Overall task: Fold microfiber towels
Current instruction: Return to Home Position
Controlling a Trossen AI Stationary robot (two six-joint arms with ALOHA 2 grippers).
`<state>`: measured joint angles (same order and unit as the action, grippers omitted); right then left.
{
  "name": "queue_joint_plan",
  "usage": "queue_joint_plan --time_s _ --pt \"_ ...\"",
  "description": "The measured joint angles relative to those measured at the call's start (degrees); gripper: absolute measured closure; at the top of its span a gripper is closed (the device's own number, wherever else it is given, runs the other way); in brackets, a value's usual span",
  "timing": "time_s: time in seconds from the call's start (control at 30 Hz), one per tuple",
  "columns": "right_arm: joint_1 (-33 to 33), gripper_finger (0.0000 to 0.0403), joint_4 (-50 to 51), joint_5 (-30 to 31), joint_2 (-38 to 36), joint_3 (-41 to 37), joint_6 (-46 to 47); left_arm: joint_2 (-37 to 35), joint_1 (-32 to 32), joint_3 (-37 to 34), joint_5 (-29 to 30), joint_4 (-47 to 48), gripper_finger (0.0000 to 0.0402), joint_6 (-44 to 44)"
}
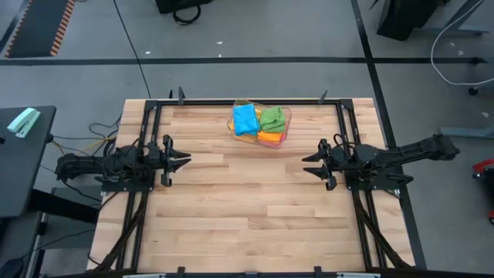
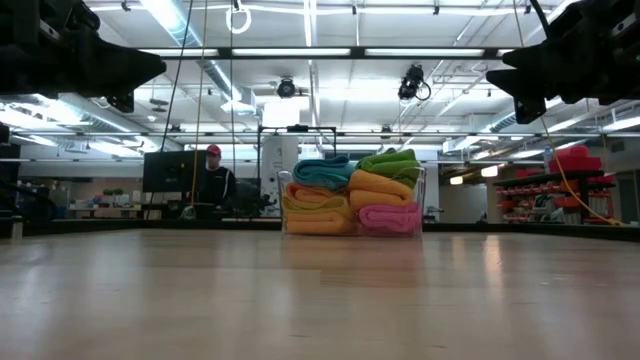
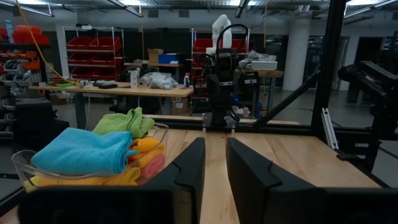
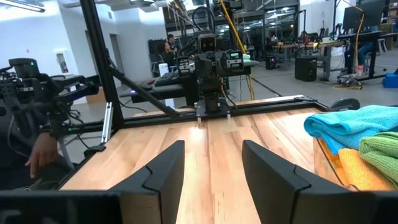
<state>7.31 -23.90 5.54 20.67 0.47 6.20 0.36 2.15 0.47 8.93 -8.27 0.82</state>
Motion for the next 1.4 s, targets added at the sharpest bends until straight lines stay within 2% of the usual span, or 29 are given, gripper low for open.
queue_joint_plan --time_s 1.4 --pt "0.0 0.0233 0.0 0.0 0.0 0.0 0.0 0.0 0.0 0.0 0.0 0.0 0.0328 0.0"
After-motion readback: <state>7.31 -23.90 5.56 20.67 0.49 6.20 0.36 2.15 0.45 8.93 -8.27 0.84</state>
